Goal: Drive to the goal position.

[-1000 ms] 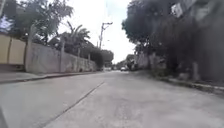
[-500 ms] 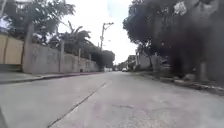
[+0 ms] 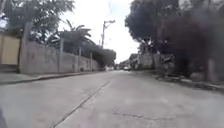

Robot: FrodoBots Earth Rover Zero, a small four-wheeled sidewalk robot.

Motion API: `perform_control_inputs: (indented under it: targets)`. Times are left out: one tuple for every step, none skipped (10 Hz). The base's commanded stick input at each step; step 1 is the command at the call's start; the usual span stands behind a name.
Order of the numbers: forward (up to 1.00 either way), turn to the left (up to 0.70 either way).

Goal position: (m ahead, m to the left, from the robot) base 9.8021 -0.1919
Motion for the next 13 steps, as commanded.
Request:
perform_control_inputs:
  targets:
    - [0.70,0.00]
    - [0.70,0.00]
    - [0.70,0.00]
    - [0.70,0.00]
    - [0.70,0.00]
    - [0.70,0.00]
    - [0.70,0.00]
    - [0.70,0.00]
    - [0.70,0.00]
    - [0.70,0.00]
    - [0.70,0.00]
    - [0.70,0.00]
    - [0.70,0.00]
